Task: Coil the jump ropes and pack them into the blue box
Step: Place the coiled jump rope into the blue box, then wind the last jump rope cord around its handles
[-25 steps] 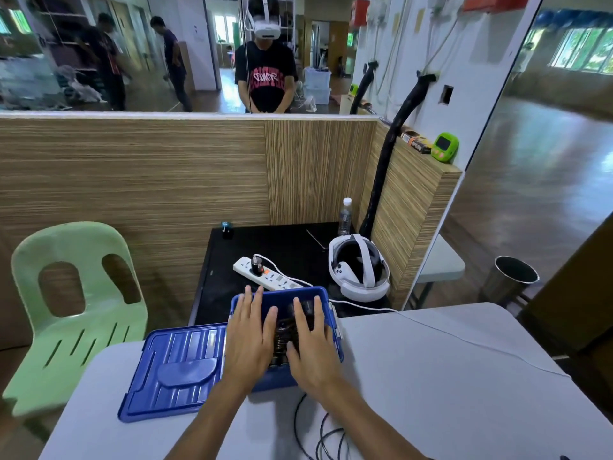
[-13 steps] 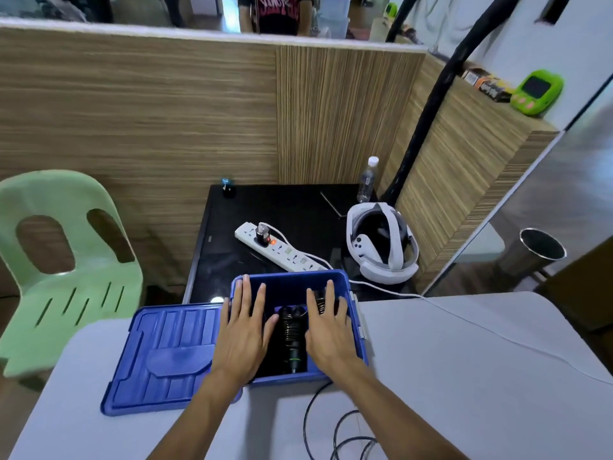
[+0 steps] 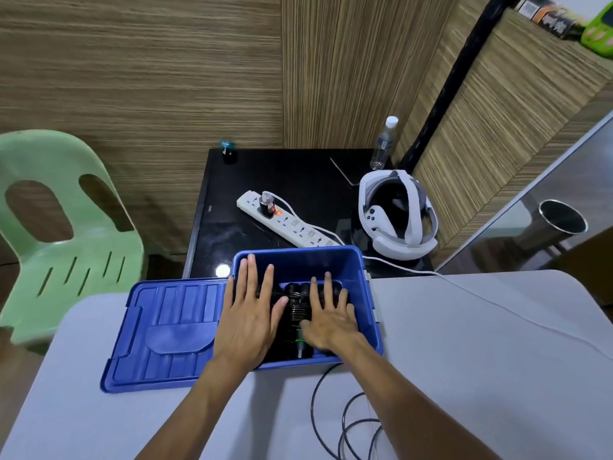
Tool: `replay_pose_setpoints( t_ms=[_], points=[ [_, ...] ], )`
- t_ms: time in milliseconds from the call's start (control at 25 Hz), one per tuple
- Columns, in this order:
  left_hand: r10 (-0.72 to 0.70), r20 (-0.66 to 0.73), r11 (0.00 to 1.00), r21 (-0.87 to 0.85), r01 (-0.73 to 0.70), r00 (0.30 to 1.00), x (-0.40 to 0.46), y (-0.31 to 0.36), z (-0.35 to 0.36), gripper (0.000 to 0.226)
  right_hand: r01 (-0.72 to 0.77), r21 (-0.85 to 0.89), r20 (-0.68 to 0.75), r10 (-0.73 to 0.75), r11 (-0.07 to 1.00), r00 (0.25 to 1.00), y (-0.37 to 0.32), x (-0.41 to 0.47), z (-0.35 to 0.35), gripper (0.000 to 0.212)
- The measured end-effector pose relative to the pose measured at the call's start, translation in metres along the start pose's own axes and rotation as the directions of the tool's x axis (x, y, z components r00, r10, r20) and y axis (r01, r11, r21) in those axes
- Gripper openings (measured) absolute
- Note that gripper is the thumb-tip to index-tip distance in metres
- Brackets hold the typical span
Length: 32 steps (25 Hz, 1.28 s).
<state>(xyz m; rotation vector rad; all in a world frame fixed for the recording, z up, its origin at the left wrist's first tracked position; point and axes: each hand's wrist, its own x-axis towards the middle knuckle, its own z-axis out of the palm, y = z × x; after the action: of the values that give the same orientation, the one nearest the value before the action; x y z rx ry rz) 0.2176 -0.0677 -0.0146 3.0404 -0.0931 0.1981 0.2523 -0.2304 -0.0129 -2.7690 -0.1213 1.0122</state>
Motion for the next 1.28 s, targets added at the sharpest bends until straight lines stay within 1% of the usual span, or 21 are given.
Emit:
replay_pose_setpoints(
  t_ms=[80, 120, 160, 240, 280, 360, 400, 440, 520, 600, 640, 720, 800, 880, 920, 960, 1040, 1080, 1160, 1240, 1280],
  points=[
    [0.005, 0.004, 0.999, -0.052, -0.005, 1.0, 0.001, -0.001, -0.002, 0.062, 0.022, 0.072, 0.033, -0.025, 0.997, 0.999, 0.001, -0.007, -0.008, 0.095],
    [-0.003, 0.003, 0.995, -0.097, 0.004, 1.0, 0.001, -0.002, -0.004, 0.062, 0.039, 0.109, 0.018, -0.042, 0.993, 0.999, 0.002, -0.013, -0.012, 0.097],
    [-0.016, 0.003, 0.989, -0.145, 0.017, 1.0, -0.001, -0.001, -0.008, 0.063, 0.06, 0.148, -0.026, -0.057, 0.987, 0.998, 0.004, -0.024, -0.016, 0.098],
    [-0.026, -0.014, 0.977, -0.214, 0.022, 1.0, -0.011, 0.007, -0.02, 0.064, 0.132, 0.239, -0.219, -0.079, 0.962, 0.973, 0.009, -0.052, -0.018, 0.092],
    [0.0, -0.037, 0.974, -0.224, -0.009, 0.999, -0.019, 0.014, -0.026, 0.063, 0.184, 0.262, -0.349, -0.085, 0.947, 0.933, 0.011, -0.068, -0.015, 0.086],
    [0.122, -0.077, 0.966, -0.218, -0.136, 0.989, -0.042, 0.036, -0.037, 0.06, 0.282, 0.257, -0.581, -0.085, 0.924, 0.809, 0.023, -0.103, 0.005, 0.075],
    [0.194, -0.088, 0.954, -0.213, -0.209, 0.977, -0.053, 0.048, -0.041, 0.06, 0.313, 0.27, -0.651, -0.067, 0.911, 0.756, 0.033, -0.12, 0.02, 0.072],
    [0.27, -0.095, 0.936, -0.209, -0.285, 0.958, -0.065, 0.061, -0.043, 0.059, 0.318, 0.307, -0.689, -0.021, 0.897, 0.724, 0.046, -0.136, 0.039, 0.07],
    [0.426, -0.104, 0.876, -0.202, -0.438, 0.899, -0.084, 0.088, -0.043, 0.055, 0.233, 0.383, -0.68, 0.103, 0.894, 0.726, 0.078, -0.165, 0.077, 0.07],
    [0.575, -0.103, 0.783, -0.216, -0.583, 0.811, -0.101, 0.119, -0.042, 0.049, 0.07, 0.446, -0.606, 0.243, 0.892, 0.758, 0.107, -0.195, 0.12, 0.07],
    [0.644, -0.086, 0.728, -0.235, -0.644, 0.76, -0.109, 0.135, -0.04, 0.048, -0.009, 0.457, -0.579, 0.305, 0.889, 0.756, 0.116, -0.211, 0.138, 0.071],
    [0.769, 0.006, 0.619, -0.259, -0.742, 0.639, -0.126, 0.166, -0.031, 0.055, -0.169, 0.457, -0.552, 0.428, 0.873, 0.716, 0.128, -0.237, 0.168, 0.081],
    [0.848, 0.156, 0.53, -0.241, -0.813, 0.507, -0.14, 0.192, -0.021, 0.073, -0.326, 0.449, -0.507, 0.538, 0.832, 0.674, 0.132, -0.256, 0.183, 0.096],
    [0.871, 0.272, 0.469, -0.211, -0.858, 0.409, -0.151, 0.215, -0.012, 0.085, -0.39, 0.487, -0.422, 0.602, 0.781, 0.678, 0.134, -0.267, 0.196, 0.106],
    [0.868, 0.333, 0.446, -0.192, -0.874, 0.369, -0.155, 0.224, -0.007, 0.086, -0.404, 0.505, -0.409, 0.624, 0.762, 0.666, 0.134, -0.269, 0.203, 0.108],
    [0.848, 0.401, 0.44, -0.166, -0.882, 0.347, -0.158, 0.232, -0.004, 0.084, -0.428, 0.5, -0.41, 0.641, 0.753, 0.649, 0.136, -0.268, 0.212, 0.112],
    [0.809, 0.465, 0.447, -0.087, -0.89, 0.361, -0.157, 0.239, 0.002, 0.082, -0.47, 0.458, -0.384, 0.645, 0.754, 0.661, 0.135, -0.263, 0.218, 0.113],
    [0.806, 0.464, 0.446, -0.07, -0.892, 0.367, -0.156, 0.241, 0.007, 0.081, -0.48, 0.437, -0.402, 0.643, 0.761, 0.652, 0.135, -0.259, 0.22, 0.112],
    [0.813, 0.458, 0.427, -0.05, -0.903, 0.359, -0.154, 0.241, 0.018, 0.08, -0.496, 0.402, -0.392, 0.635, 0.769, 0.666, 0.137, -0.253, 0.218, 0.105],
    [0.827, 0.435, 0.397, -0.002, -0.918, 0.357, -0.155, 0.243, 0.025, 0.08, -0.515, 0.374, -0.343, 0.631, 0.771, 0.696, 0.139, -0.249, 0.219, 0.093],
    [0.834, 0.42, 0.381, 0.027, -0.924, 0.357, -0.156, 0.244, 0.028, 0.081, -0.521, 0.357, -0.346, 0.628, 0.775, 0.697, 0.142, -0.248, 0.22, 0.086]
  ],
)
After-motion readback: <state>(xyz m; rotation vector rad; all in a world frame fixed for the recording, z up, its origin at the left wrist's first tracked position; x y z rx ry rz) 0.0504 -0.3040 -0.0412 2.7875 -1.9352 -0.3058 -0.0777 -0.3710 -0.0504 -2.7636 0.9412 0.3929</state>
